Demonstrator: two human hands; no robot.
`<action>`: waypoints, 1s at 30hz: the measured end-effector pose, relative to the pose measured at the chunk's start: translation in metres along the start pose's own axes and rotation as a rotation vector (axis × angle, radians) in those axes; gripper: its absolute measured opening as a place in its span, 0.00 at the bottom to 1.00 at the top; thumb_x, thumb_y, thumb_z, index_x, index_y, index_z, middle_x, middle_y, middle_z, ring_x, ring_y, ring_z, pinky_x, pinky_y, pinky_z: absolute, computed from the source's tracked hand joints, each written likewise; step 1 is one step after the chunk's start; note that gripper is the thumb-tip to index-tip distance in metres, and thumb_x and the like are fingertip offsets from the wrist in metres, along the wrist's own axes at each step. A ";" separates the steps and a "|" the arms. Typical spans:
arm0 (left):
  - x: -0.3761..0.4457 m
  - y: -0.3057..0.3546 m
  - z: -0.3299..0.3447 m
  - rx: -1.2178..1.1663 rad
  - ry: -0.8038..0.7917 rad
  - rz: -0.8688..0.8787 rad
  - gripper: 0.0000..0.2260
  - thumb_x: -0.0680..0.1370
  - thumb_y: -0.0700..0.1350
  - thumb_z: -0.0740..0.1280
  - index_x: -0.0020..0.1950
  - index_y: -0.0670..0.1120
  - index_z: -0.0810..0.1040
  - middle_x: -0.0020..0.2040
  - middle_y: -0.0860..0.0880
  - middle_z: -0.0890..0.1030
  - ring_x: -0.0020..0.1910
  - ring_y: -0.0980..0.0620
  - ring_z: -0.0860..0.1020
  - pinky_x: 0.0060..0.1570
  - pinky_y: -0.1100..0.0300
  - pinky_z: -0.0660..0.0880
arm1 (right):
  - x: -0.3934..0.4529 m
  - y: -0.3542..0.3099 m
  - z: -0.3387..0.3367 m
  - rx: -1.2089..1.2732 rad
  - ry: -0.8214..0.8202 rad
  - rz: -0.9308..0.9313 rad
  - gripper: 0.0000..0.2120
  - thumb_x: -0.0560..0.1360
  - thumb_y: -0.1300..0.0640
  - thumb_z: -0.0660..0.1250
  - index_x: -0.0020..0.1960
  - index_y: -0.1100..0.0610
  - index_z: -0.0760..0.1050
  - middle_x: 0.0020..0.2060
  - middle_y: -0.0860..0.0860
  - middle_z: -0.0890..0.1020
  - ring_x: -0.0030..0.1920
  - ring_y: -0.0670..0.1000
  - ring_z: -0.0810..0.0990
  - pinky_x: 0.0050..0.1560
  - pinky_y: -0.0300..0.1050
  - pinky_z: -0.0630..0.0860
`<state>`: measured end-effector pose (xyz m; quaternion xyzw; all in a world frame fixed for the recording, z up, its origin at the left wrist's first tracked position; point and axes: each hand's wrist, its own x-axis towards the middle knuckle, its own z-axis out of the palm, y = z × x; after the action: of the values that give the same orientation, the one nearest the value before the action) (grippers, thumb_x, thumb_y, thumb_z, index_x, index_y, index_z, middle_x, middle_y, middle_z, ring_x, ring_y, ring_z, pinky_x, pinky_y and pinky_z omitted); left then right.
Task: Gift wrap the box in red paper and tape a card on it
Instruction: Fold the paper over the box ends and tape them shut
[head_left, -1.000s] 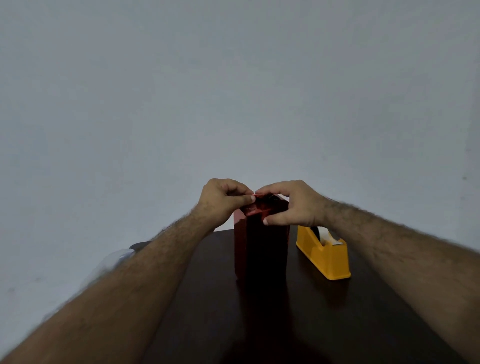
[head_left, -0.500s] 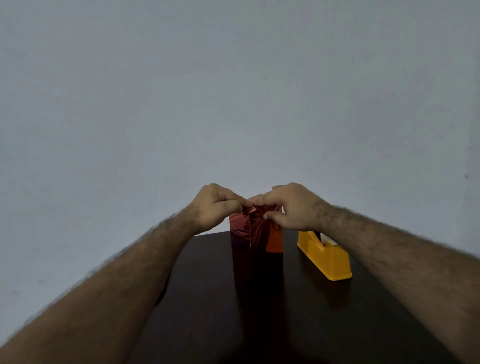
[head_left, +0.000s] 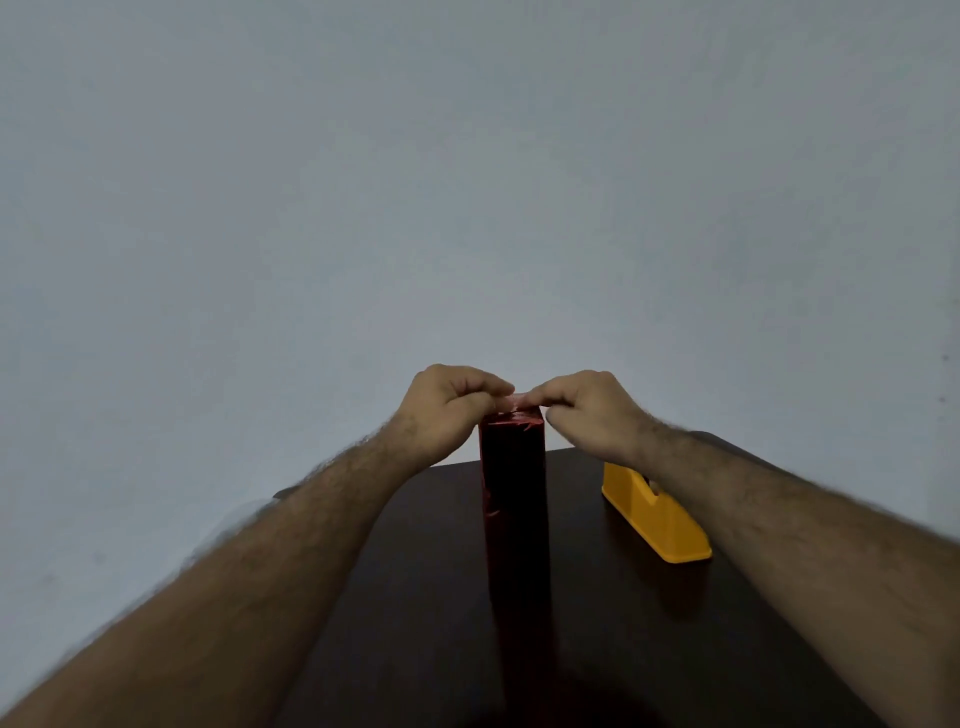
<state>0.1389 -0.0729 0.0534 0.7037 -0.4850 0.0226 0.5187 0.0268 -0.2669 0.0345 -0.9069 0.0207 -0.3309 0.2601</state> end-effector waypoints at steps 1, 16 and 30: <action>0.002 0.000 0.000 -0.005 0.023 -0.020 0.11 0.79 0.38 0.71 0.58 0.48 0.88 0.51 0.53 0.89 0.53 0.59 0.86 0.56 0.65 0.78 | 0.001 -0.001 0.001 0.183 0.007 0.098 0.14 0.77 0.56 0.68 0.57 0.46 0.89 0.55 0.43 0.88 0.60 0.43 0.83 0.67 0.48 0.79; 0.020 0.003 0.005 0.227 0.086 -0.248 0.05 0.72 0.52 0.81 0.39 0.53 0.89 0.39 0.55 0.88 0.47 0.54 0.86 0.55 0.49 0.84 | 0.012 0.003 0.017 0.528 0.075 0.271 0.07 0.72 0.54 0.81 0.41 0.57 0.88 0.43 0.51 0.89 0.50 0.49 0.88 0.57 0.51 0.85; 0.015 0.005 0.010 0.201 0.040 -0.322 0.18 0.53 0.68 0.73 0.39 0.64 0.88 0.42 0.65 0.87 0.58 0.54 0.83 0.70 0.42 0.73 | 0.030 -0.017 0.026 0.820 0.271 0.705 0.10 0.64 0.73 0.78 0.43 0.67 0.85 0.41 0.59 0.89 0.41 0.57 0.90 0.44 0.50 0.87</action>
<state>0.1387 -0.0902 0.0600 0.8199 -0.3511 0.0018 0.4522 0.0631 -0.2463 0.0439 -0.6191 0.2255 -0.3186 0.6814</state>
